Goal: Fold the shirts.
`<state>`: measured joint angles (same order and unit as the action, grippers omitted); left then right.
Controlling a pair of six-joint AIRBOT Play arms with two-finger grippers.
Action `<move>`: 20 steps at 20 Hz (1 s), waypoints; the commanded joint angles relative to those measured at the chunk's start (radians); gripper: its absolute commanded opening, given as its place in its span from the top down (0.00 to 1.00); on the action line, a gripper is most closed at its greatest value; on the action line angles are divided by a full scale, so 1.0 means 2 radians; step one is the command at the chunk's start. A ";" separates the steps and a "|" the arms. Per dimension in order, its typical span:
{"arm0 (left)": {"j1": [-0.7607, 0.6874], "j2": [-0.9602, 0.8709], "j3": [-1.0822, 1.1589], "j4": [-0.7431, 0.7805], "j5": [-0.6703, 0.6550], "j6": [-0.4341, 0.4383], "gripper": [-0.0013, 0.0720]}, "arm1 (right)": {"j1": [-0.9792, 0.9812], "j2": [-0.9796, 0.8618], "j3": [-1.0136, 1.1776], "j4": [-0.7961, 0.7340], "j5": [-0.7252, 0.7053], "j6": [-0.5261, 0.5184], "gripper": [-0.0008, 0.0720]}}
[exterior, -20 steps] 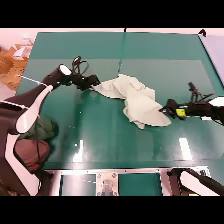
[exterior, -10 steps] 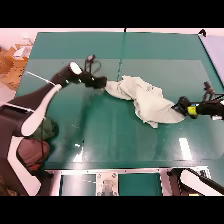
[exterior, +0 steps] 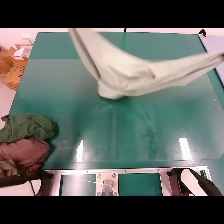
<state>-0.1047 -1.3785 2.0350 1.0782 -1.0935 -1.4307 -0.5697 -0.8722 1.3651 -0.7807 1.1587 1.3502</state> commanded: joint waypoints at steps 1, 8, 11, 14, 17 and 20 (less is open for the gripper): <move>0.010 0.121 0.020 0.086 0.000 -0.001 0.95 | -0.018 0.052 0.128 0.000 -0.005 0.002 0.97; 0.010 0.216 0.005 0.282 -0.039 -0.044 0.95 | -0.019 0.102 0.182 -0.059 -0.025 0.032 0.97; 0.010 0.197 -0.076 0.259 -0.058 -0.043 0.95 | -0.008 0.102 0.109 -0.036 -0.009 0.032 0.97; 0.010 0.151 -0.200 0.196 -0.053 -0.021 0.95 | 0.029 0.103 -0.053 0.000 -0.010 0.007 0.97; 0.010 0.073 -0.312 0.112 0.032 0.011 0.95 | 0.080 0.094 -0.253 0.000 -0.068 -0.014 0.97; 0.010 -0.048 -0.346 -0.006 0.071 0.056 0.95 | 0.101 0.060 -0.413 0.002 -0.159 -0.013 0.97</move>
<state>-0.0849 -1.2953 1.4445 1.2892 -1.0424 -1.4029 -0.4168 -0.7086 0.8291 -0.7944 0.9920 1.3415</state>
